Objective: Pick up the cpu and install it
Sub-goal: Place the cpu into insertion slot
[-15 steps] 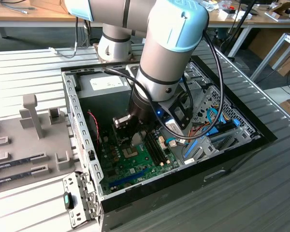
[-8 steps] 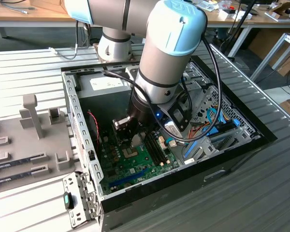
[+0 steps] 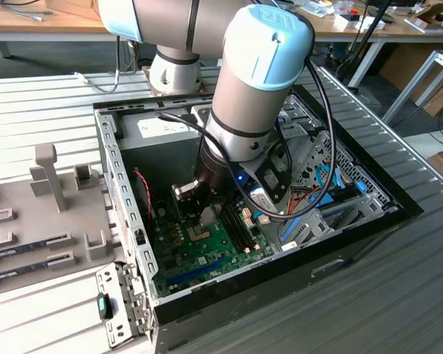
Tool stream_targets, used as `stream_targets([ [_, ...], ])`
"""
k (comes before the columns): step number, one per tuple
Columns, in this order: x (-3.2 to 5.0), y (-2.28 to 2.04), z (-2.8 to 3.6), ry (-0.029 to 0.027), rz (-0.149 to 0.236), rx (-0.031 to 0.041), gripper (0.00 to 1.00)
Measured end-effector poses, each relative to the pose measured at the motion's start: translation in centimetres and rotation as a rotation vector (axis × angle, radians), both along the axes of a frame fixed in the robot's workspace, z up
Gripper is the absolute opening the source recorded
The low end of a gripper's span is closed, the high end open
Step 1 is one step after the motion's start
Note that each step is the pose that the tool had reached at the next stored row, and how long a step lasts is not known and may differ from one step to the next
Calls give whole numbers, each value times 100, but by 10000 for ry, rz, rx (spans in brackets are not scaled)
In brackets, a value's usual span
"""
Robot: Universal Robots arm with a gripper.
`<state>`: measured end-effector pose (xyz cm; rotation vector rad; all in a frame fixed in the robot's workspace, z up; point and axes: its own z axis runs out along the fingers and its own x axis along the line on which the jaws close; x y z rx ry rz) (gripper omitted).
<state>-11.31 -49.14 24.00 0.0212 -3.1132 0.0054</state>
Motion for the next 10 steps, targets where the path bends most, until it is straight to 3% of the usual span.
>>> stream_targets([
  [10,0,0,-27,0,0,1,47],
])
